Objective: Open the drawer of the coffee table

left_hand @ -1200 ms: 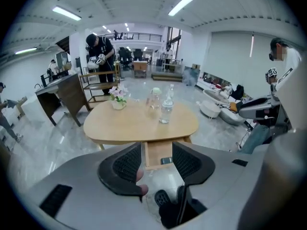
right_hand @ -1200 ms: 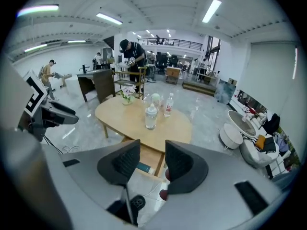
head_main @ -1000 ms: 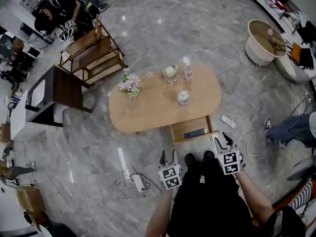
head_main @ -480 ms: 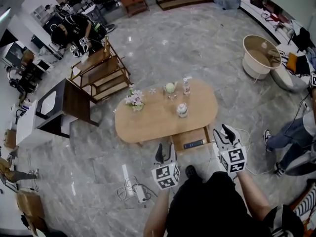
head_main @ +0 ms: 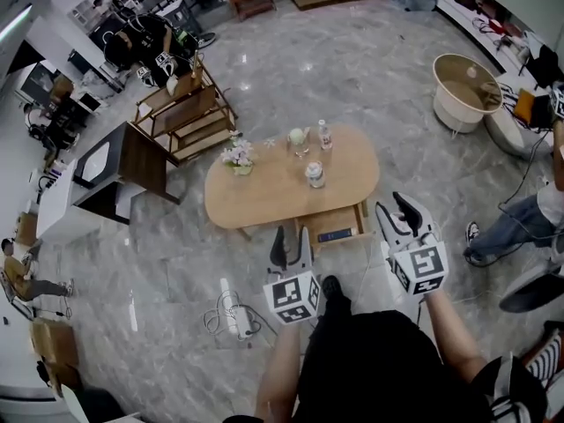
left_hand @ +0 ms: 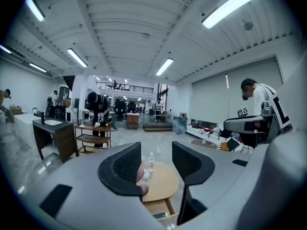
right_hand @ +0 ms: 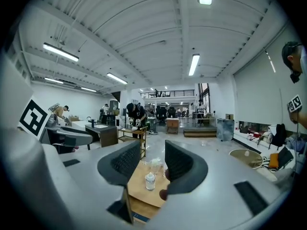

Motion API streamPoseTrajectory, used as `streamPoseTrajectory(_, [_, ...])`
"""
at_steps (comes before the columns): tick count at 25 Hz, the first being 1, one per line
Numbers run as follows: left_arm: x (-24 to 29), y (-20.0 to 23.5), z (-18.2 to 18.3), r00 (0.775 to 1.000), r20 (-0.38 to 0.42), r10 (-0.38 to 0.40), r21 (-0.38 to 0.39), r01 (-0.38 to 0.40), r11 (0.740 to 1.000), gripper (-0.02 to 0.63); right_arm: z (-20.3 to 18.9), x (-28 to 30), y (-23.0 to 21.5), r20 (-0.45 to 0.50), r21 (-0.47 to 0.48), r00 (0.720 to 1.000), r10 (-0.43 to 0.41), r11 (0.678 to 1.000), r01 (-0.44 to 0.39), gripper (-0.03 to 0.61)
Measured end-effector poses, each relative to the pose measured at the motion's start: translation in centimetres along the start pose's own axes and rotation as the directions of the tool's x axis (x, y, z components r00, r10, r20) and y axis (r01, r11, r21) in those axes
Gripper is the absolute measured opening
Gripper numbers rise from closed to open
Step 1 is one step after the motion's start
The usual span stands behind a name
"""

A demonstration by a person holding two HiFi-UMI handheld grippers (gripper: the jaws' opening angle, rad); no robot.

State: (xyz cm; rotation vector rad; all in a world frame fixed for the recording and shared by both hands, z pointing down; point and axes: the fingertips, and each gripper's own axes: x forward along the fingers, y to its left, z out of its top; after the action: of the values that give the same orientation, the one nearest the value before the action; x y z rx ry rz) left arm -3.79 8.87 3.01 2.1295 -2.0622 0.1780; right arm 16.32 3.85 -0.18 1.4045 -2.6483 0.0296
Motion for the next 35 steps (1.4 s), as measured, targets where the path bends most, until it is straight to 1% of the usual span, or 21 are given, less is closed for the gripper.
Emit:
streamPoseTrajectory(5, [-4.9,-5.0,0.7,1.0,0.027,0.003,0.022,-0.004,1.0,0.207,0.1,-5.5,-0.7,0.015,-0.001,0.999,0.035,0.999,-0.035,0.155])
streamPoseTrajectory(9, [-9.5,-8.3,0.9,0.998,0.052,0.037,0.027,-0.039,0.999,0.178,-1.0,-10.4,-1.3,0.012,0.003,0.998,0.066,0.998,-0.066,0.147])
streamPoseTrajectory(13, [-13.6,-10.6,1.0,0.995,0.061,0.073,0.02,-0.075,0.997,0.176,-1.9,-14.3,-1.4,0.001,0.008,0.996,0.093,0.996,-0.093,0.138])
streamPoseTrajectory(15, [-15.3,-11.5,1.1,0.994,0.067,0.091,0.015,-0.092,0.996,0.16,-2.1,-15.7,-1.5,-0.003,0.017,0.995,0.1,0.995,-0.1,0.123])
streamPoseTrajectory(18, [-17.0,-12.9,1.1,0.992,0.072,0.103,0.016,-0.104,0.994,0.152,-2.2,-17.8,-1.6,0.0,0.033,0.994,0.109,0.993,-0.109,0.112])
streamPoseTrajectory(23, [-18.4,-14.3,0.9,0.99,0.089,0.108,0.012,-0.109,0.994,0.121,-2.4,-19.9,-1.3,0.02,0.032,0.991,0.131,0.991,-0.131,0.086])
streamPoseTrajectory(26, [-19.2,-14.6,1.3,0.989,0.099,0.111,0.017,-0.113,0.993,0.092,-1.5,-20.7,-1.1,0.04,0.028,0.99,0.136,0.99,-0.137,0.07])
streamPoseTrajectory(30, [-20.6,-14.1,1.2,0.987,0.106,0.122,0.017,-0.125,0.992,0.055,-0.6,-21.6,0.0,0.059,0.024,0.987,0.151,0.988,-0.153,0.043])
streamPoseTrajectory(35, [-22.5,-12.7,0.8,0.982,0.113,0.153,0.003,-0.154,0.988,0.029,0.2,-22.5,2.0,0.067,0.005,0.984,0.163,0.987,-0.164,0.021])
